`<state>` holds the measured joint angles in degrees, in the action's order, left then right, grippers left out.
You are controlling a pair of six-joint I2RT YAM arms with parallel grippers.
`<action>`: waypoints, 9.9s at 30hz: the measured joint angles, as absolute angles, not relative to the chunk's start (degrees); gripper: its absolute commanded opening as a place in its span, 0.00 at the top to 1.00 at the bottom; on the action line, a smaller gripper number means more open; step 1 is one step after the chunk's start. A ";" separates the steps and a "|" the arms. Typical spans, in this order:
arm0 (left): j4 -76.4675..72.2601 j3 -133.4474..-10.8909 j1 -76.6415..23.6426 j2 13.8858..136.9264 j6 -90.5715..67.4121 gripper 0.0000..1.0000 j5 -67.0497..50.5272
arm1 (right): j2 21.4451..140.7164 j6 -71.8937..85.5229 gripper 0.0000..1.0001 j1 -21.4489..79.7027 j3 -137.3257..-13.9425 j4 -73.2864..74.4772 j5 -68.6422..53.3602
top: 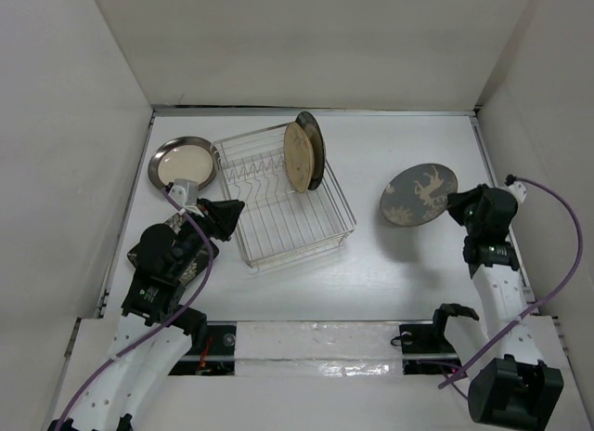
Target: Load the plates into the dish rack
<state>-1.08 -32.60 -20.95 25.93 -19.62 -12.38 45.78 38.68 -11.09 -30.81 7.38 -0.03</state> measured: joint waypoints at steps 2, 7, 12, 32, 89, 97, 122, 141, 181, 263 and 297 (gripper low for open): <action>-1.08 -32.60 -20.95 25.93 -19.62 0.87 -12.38 | 45.76 38.06 1.00 -10.70 -33.89 7.62 0.21; -1.08 -32.60 -20.95 25.93 -19.62 0.87 -12.38 | 46.41 36.93 1.00 -7.92 -42.78 7.66 0.14; -1.06 -32.60 -20.95 25.91 -19.62 0.87 -12.38 | 51.99 34.33 1.00 2.31 -54.02 7.29 0.71; -1.04 -32.60 -20.95 25.34 -19.59 0.87 -11.84 | 93.14 20.58 1.00 35.22 -96.88 7.64 9.41; -0.99 -32.60 -20.95 24.84 -19.59 0.87 -10.94 | 117.19 -10.46 0.50 50.98 -101.45 -0.16 46.24; -0.99 -32.60 -20.95 24.21 -19.59 0.84 -9.76 | 110.67 -6.04 0.33 51.07 -100.84 1.43 42.37; -4.16 -34.72 1.34 49.82 -34.00 0.49 -5.78 | 73.84 13.56 0.88 54.81 -54.98 -7.01 24.93; -13.61 -43.92 19.40 83.96 -41.50 0.39 1.34 | 58.24 19.77 0.64 45.36 -44.86 -9.54 13.72; -30.94 -51.57 24.84 106.61 -49.23 1.00 -12.99 | 58.70 20.78 0.68 41.93 -43.99 -9.63 10.26; -29.87 -30.44 14.15 44.77 -49.56 0.04 -39.35 | 92.97 21.74 1.00 41.69 -81.52 -1.28 -1.78; -8.69 -35.86 -4.16 40.27 -27.14 1.00 -23.00 | 113.82 -4.93 1.00 49.41 -106.37 7.42 41.21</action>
<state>-8.69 -35.86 -4.16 40.27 -27.14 -23.00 113.82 -4.93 49.41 -106.37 7.42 41.21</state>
